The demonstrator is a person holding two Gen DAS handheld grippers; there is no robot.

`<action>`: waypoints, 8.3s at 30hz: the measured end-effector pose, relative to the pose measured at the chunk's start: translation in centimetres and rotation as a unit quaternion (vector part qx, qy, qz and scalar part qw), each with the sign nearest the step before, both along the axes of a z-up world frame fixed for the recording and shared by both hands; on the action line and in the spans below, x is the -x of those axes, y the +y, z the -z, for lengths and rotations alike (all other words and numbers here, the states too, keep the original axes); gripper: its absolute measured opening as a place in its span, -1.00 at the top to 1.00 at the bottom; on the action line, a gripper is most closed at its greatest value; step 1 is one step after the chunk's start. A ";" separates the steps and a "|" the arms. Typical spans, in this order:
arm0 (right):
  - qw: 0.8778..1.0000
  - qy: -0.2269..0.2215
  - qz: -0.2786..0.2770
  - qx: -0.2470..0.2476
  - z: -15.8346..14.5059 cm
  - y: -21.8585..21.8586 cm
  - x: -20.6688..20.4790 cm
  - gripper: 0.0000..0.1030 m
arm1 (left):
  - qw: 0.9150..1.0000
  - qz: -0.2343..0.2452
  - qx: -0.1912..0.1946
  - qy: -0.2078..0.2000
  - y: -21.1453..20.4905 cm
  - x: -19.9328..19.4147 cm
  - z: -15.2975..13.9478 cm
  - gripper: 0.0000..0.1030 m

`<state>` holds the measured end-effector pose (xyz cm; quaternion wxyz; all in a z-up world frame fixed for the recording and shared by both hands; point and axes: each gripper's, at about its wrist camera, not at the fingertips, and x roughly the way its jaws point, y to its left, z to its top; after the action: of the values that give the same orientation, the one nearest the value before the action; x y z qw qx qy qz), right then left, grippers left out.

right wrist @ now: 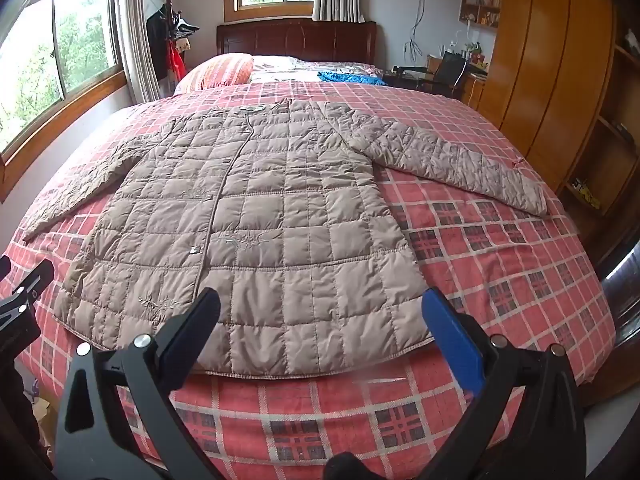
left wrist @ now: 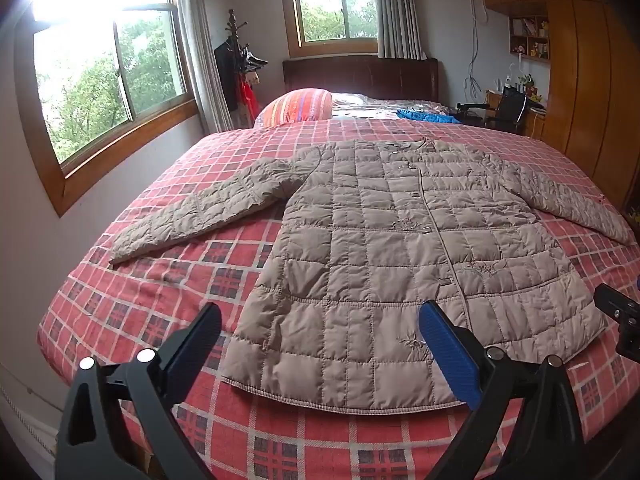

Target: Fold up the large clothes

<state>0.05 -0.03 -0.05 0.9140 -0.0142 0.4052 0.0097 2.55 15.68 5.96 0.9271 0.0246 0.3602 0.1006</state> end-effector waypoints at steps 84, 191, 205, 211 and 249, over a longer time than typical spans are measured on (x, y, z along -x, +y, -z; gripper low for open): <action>1.000 -0.009 0.001 0.002 -0.8 0.9 -0.1 -0.95 | 1.000 0.000 0.001 0.000 0.0 0.0 0.1 -0.93; 0.978 0.131 -0.019 -0.163 8.5 -20.3 -36.6 0.47 | 0.905 0.199 0.285 0.245 -17.5 -42.9 15.1 0.96; 0.975 0.041 0.038 -0.214 3.0 -28.0 -31.9 0.00 | 0.889 0.255 0.309 0.220 -23.8 -40.1 9.9 0.67; 0.969 0.075 0.120 -0.204 5.5 -32.1 -32.3 0.05 | 0.864 0.285 0.318 0.266 -31.1 -40.7 11.7 0.49; 0.945 0.143 -0.048 -0.291 9.2 -18.5 -36.3 -0.06 | 0.962 0.074 0.257 0.060 1.1 -36.5 5.9 0.92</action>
<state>36.35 -18.53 -9.21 0.8094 0.2343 0.5099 0.1732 39.05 16.81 0.05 0.8836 -0.1822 0.4263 -0.0656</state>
